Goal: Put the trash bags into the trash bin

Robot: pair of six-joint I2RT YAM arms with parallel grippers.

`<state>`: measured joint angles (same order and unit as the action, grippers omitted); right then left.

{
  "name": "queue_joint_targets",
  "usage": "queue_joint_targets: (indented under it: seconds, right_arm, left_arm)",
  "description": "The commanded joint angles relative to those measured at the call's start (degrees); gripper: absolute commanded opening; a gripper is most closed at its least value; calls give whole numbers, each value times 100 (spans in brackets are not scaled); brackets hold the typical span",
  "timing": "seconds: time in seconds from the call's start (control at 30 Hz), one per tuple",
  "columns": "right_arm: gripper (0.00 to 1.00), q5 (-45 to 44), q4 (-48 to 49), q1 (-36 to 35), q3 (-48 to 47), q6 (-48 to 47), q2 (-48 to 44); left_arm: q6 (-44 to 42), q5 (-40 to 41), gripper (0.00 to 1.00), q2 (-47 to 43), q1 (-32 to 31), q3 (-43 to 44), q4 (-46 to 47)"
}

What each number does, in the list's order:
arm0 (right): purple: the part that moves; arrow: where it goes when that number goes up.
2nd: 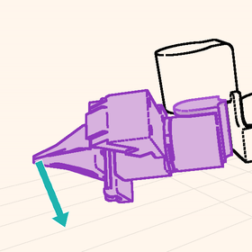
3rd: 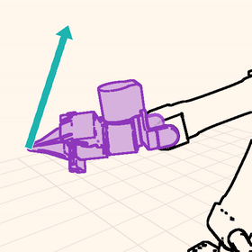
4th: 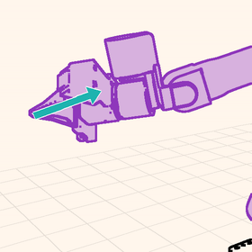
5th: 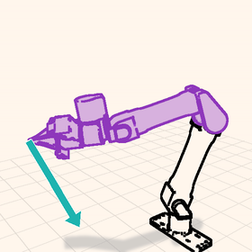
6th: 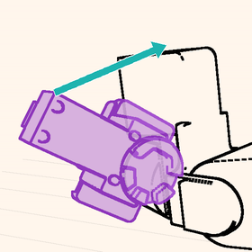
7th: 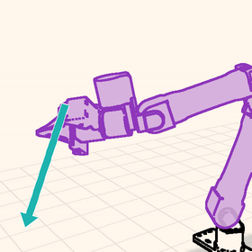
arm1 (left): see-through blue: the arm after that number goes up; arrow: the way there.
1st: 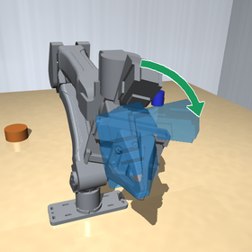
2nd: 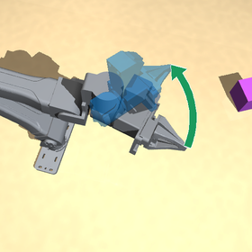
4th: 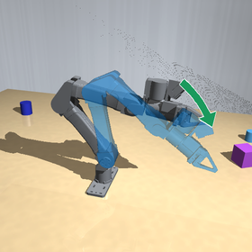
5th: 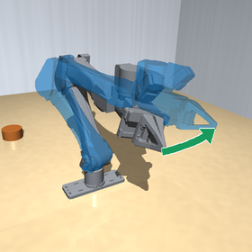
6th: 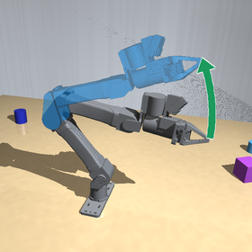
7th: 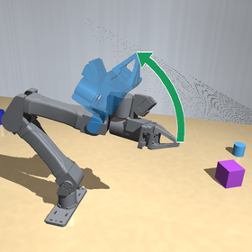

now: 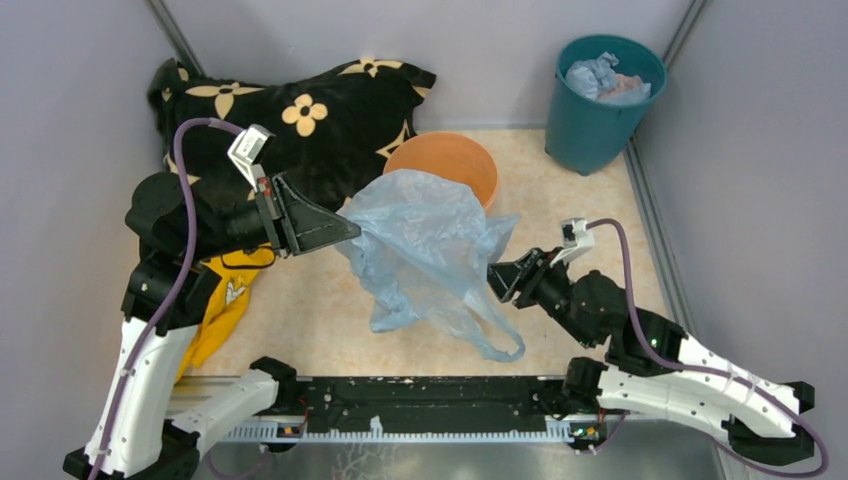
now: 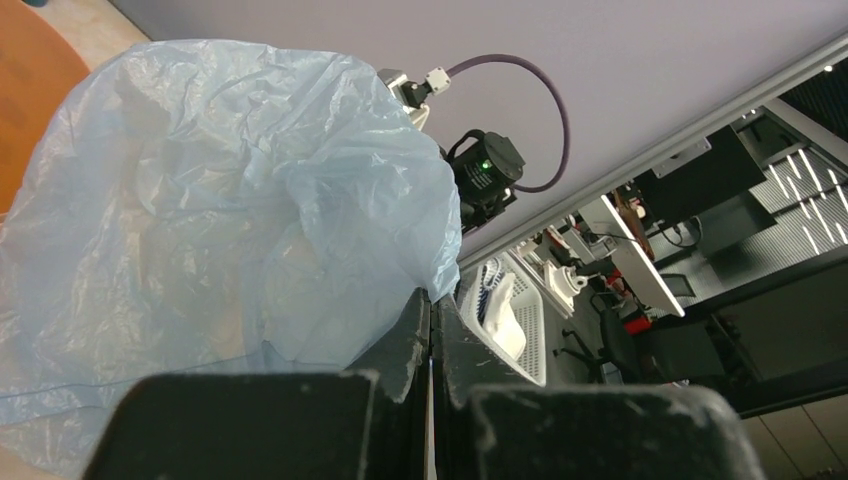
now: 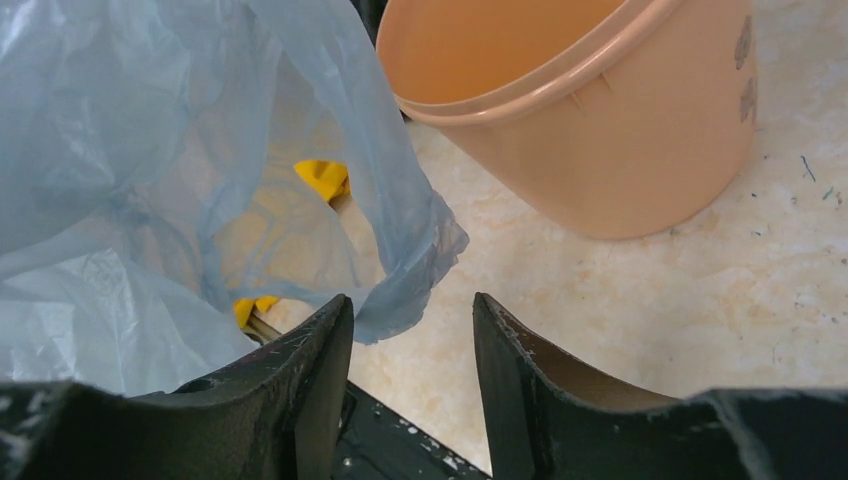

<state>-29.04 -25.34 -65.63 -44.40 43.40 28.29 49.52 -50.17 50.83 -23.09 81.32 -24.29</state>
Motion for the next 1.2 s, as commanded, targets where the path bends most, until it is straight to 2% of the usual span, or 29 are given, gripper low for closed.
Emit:
queue_joint_targets:
  seconds: [0.0, 0.13, 0.37, 0.4, 0.43, 0.53, 0.6, 0.73, 0.83, 1.03, 1.17]
  right_arm:
    - [49, 19, 642, -58, -167, -223, 74]
    - [51, 186, 1181, -58, 25, -330, -1]
    - [50, 110, 1211, -55, -114, -417, 391]
    - [47, 117, 1162, -56, -147, -407, 468]
    - [39, 116, 1106, -53, -180, -371, 545]
    - [9, 23, 831, -56, -209, -170, 595]
    - [0, -15, 645, -57, -179, -29, 455]
    - [0, -79, 204, -56, -79, 203, -206]
    - [0, -260, -507, -51, -160, 345, -702]
    - [0, -547, -1603, -56, -449, 585, -1698]
    - [0, -505, -1977, -56, -672, 625, -1922]
  left_arm:
    - [251, -256, 0, -72, 24, -51, 457]
    - [285, -292, 0, -81, 24, -71, 485]
    - [475, -396, 0, -133, 24, -193, 738]
    - [511, -413, 0, -132, 28, -198, 786]
    - [545, -407, 0, -134, 25, -198, 839]
    - [452, -217, 0, -85, 24, -62, 719]
    - [97, 113, 0, 27, 24, 206, 267]
    - [-717, 808, 0, 380, 24, 887, -671]
    - [-1150, 1212, 0, 622, 24, 1232, -1079]
    - [-1659, 1682, 0, 1010, 32, 1558, -1483]
    - [-1734, 1686, 0, 1195, 116, 1638, -1475]
